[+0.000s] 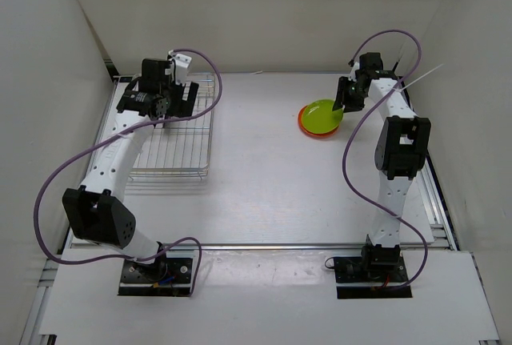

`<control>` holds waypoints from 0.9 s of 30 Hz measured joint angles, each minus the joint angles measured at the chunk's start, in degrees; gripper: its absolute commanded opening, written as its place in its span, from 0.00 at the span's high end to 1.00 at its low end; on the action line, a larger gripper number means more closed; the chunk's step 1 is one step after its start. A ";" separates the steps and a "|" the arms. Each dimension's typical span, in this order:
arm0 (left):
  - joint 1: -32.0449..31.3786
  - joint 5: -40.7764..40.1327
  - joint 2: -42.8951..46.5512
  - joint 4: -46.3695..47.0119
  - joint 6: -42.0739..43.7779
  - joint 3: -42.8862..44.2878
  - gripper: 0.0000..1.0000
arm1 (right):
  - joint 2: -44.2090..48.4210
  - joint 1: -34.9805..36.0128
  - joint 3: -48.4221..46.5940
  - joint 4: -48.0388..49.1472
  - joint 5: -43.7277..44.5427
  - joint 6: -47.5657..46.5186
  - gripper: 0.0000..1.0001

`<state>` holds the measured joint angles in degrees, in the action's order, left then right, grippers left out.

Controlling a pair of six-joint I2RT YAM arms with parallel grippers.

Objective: Unload the plates from the dish rack

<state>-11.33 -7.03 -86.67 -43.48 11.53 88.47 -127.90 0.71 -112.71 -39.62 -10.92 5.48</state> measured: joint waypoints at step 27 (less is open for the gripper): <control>12.13 18.32 -8.98 3.72 -6.05 4.02 0.06 | 15.63 3.78 0.87 -7.74 -1.42 -8.37 0.01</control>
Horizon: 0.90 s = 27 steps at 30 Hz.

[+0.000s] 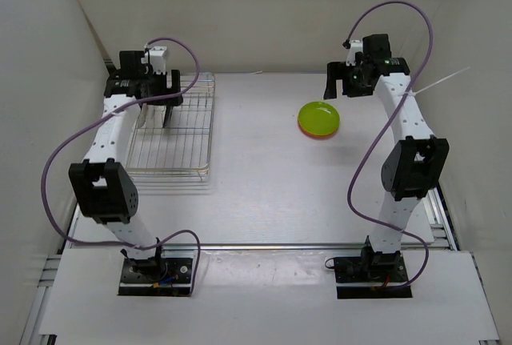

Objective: Unload the plates from the dish rack

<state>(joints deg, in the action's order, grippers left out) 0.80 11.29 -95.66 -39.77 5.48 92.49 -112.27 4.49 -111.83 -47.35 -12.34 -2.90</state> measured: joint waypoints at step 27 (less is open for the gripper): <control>0.11 -2.89 -19.06 4.24 -0.39 11.08 0.36 | 4.35 1.70 3.21 -2.47 -0.46 -2.05 0.04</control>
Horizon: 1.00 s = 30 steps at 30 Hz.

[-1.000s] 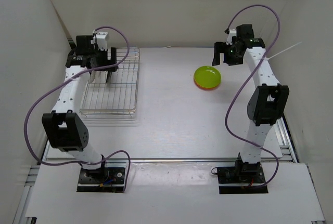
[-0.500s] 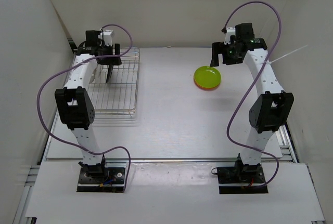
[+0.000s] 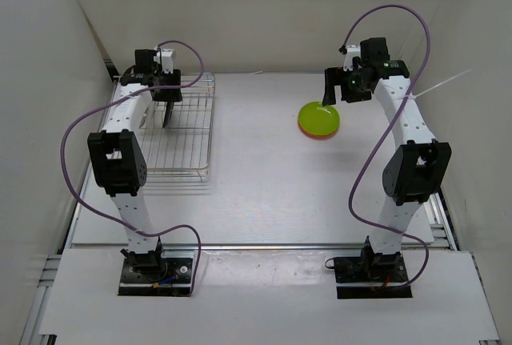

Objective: Unload the plates from the dish rack

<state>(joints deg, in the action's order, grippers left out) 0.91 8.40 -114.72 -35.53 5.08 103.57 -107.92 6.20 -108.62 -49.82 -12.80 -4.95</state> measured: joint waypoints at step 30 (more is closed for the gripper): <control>0.39 0.17 -1.49 -1.27 -1.09 -0.07 0.89 | 0.22 0.94 1.66 0.11 -0.66 0.00 0.04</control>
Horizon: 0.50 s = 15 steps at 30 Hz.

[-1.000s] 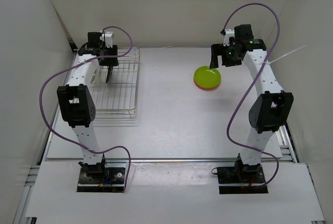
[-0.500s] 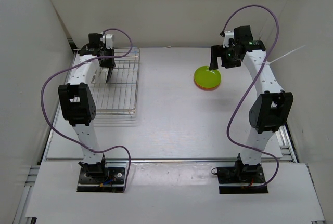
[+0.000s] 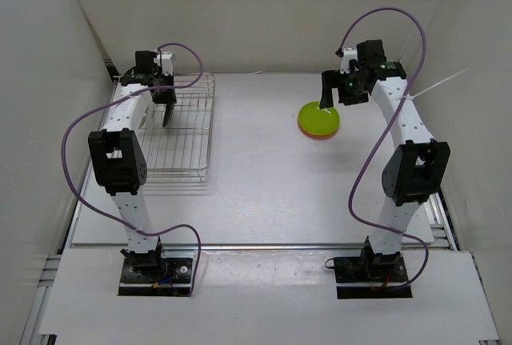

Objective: Unload the plates from the dish rack

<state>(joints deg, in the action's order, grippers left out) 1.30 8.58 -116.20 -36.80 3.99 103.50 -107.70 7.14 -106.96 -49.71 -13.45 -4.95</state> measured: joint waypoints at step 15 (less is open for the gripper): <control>-4.39 12.85 6.27 -16.37 -0.07 18.62 0.89 | -2.25 0.42 -10.40 -3.30 0.48 1.46 0.01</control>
<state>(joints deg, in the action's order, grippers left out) -3.09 21.43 -109.93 -53.17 3.92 122.13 -109.95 7.55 -117.36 -53.01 -12.97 -3.49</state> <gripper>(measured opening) 0.173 0.992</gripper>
